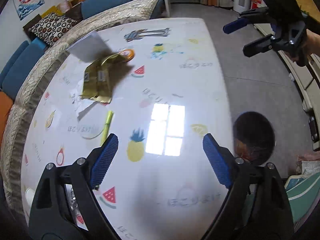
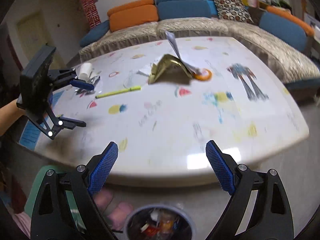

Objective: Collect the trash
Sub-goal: 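Return both tools to the table toward the gold wrapper and highlighter, then grasp the gold snack wrapper with the right tool while the left tool grasps the yellow highlighter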

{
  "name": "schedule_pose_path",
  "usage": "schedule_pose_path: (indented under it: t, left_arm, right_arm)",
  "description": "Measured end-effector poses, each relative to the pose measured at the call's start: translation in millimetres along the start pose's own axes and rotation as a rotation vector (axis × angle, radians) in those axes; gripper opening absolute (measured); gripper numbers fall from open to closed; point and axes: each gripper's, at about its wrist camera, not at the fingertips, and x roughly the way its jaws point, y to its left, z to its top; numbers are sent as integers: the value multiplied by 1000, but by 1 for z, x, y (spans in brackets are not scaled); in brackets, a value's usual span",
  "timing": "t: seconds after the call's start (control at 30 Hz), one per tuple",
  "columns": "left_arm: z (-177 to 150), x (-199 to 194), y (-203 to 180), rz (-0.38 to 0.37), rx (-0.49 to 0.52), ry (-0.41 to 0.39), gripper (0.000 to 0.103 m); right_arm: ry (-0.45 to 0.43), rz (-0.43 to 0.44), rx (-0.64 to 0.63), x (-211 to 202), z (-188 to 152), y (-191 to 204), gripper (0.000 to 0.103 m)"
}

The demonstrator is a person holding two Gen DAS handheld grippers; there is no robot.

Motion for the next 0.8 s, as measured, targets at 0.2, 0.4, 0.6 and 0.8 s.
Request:
schedule_pose_path:
  t: [0.2, 0.4, 0.6, 0.8]
  left_arm:
    - [-22, 31, 67, 59, -60, 68, 84]
    - [-34, 55, 92, 75, -50, 98, 82]
    - [-32, 65, 99, 72, -25, 85, 76]
    - [-31, 66, 100, 7, -38, 60, 44]
  right_arm:
    - [6, -65, -114, 67, 74, 7, 87]
    - [47, -136, -151, 130, 111, -10, 66]
    - [71, -187, -98, 178, 126, -31, 52]
    - [62, -223, -66, 200, 137, -41, 27]
